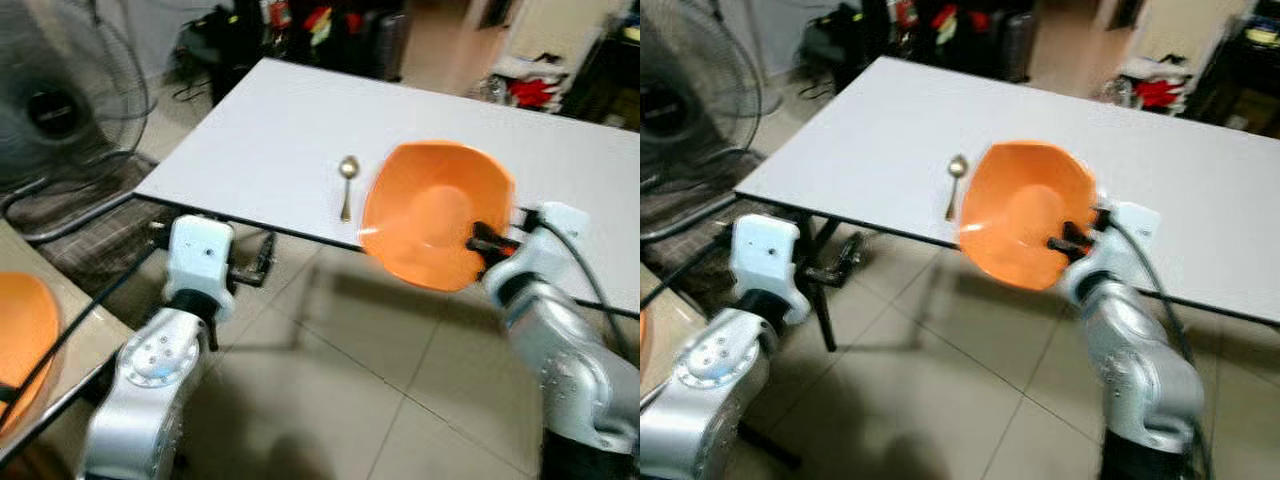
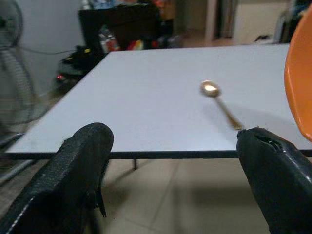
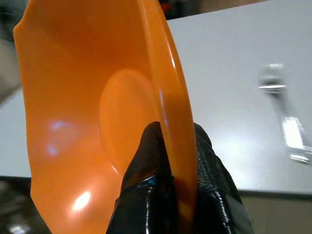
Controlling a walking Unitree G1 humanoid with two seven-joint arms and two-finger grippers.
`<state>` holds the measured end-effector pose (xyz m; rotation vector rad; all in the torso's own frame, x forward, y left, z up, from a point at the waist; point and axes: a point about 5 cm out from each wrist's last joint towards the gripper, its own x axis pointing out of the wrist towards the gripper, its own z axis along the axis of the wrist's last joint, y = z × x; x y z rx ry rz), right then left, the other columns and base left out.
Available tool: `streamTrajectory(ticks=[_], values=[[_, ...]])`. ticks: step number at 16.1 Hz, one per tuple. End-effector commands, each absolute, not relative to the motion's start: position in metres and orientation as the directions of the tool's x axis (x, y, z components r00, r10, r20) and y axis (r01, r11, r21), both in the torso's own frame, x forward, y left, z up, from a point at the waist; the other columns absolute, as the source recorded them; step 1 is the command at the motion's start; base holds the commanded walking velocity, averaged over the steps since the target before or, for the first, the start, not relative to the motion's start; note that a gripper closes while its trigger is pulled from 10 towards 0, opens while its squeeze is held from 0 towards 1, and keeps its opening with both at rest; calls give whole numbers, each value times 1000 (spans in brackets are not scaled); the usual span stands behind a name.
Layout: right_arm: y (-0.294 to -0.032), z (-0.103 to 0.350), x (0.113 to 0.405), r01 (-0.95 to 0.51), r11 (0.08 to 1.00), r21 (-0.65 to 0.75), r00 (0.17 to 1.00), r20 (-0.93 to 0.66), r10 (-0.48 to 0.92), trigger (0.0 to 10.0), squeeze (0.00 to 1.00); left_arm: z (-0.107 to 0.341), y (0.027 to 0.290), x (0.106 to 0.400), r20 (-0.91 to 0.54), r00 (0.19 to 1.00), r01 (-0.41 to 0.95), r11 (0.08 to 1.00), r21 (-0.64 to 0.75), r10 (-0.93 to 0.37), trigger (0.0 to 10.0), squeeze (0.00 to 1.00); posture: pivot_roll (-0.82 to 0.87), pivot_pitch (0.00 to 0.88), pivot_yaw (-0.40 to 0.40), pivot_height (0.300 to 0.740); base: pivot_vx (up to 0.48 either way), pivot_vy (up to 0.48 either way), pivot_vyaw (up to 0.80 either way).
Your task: Setting the table
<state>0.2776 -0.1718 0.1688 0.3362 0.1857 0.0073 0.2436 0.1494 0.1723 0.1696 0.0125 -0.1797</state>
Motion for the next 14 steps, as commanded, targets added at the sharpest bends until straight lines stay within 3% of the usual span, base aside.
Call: streamTrajectory(ticks=[1, 14], values=[[-179, 176, 277, 29, 943, 331, 988, -156, 24, 10000, 0, 173, 144, 245, -22, 979, 203, 967, 154, -202, 10000, 0, -45, 0, -73, 740, 345, 0, -731], [-188, 177, 277, 76, 923, 378, 986, -168, -12, 10000, 0, 171, 139, 248, -35, 970, 244, 957, 156, -241, 10000, 0, -61, 19, -54, 740, 342, 0, -792]])
